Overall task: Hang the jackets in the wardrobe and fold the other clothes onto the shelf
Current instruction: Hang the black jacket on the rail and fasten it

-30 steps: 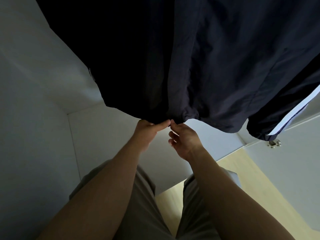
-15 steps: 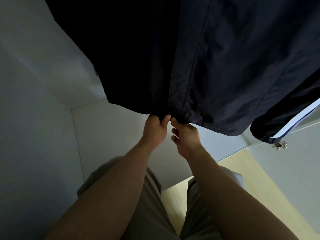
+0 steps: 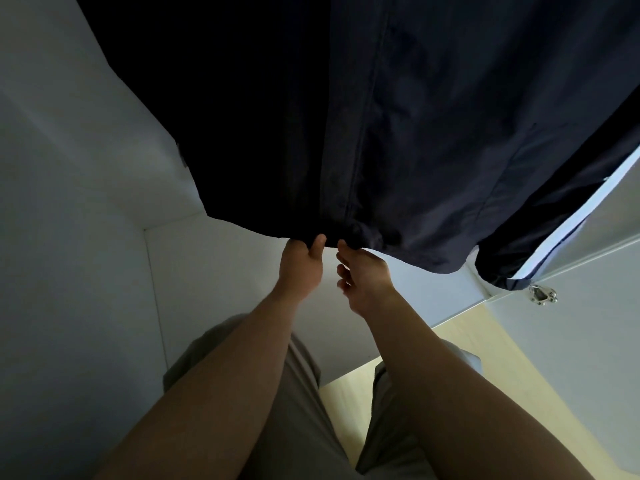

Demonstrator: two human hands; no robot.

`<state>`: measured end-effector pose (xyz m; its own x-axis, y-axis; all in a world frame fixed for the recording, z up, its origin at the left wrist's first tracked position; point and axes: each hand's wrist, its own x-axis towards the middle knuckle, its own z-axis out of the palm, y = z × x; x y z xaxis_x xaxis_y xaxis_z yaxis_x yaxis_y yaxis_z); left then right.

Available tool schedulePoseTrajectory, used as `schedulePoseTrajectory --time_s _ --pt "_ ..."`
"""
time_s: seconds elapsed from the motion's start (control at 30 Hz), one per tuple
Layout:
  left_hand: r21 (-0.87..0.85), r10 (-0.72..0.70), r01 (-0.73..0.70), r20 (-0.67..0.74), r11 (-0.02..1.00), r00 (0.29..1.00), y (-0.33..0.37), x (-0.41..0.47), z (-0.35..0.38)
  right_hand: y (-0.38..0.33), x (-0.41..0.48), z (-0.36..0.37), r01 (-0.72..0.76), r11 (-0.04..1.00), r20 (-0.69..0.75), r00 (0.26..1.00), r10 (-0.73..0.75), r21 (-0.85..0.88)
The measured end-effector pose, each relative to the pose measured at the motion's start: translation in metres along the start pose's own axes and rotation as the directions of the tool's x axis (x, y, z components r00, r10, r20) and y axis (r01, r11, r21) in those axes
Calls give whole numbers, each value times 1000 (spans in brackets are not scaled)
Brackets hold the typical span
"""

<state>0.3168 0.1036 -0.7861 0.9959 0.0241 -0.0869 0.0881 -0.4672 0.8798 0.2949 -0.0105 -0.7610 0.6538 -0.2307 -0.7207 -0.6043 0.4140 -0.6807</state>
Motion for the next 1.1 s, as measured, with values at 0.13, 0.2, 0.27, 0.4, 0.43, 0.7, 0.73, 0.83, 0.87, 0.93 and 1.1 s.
schedulePoseTrajectory --time_s 0.13,0.2,0.27,0.4,0.43,0.7,0.73,0.83,0.87,0.93,1.1 --pt "-115 -182 186 44 976 982 -1 -3 4 -9 -7 -6 -4 1000 -30 1000 3 -30" --pt "-123 -213 216 39 969 976 -2 -4 3 -12 -11 -9 -8 998 -32 999 6 -62" --pt "-119 -251 254 39 960 967 -4 -5 1 -13 -16 -11 -27 992 -18 1000 25 -123" --pt "-174 -350 353 49 919 935 -3 -9 -4 -19 -33 -11 -61 971 18 998 67 -230" --pt "-195 -376 380 59 904 925 -1 -8 -6 -22 -38 -10 -53 964 24 998 62 -262" --pt "159 -509 486 172 859 844 77 15 -66 -103 -87 20 430 785 131 899 -418 -447" --pt "172 -467 440 179 881 866 93 22 -78 -119 -96 24 498 747 152 861 -485 -440" --pt "208 -243 224 71 952 967 154 44 -124 -171 -130 36 668 628 186 730 -657 -400" --pt "232 -161 152 22 961 987 178 49 -140 -188 -143 38 708 586 179 685 -707 -394" --pt "233 -11 26 -63 972 998 224 54 -171 -220 -171 40 777 495 167 588 -792 -389" --pt "117 240 -215 -278 969 930 323 54 -225 -289 -232 37 858 271 130 358 -925 -437"
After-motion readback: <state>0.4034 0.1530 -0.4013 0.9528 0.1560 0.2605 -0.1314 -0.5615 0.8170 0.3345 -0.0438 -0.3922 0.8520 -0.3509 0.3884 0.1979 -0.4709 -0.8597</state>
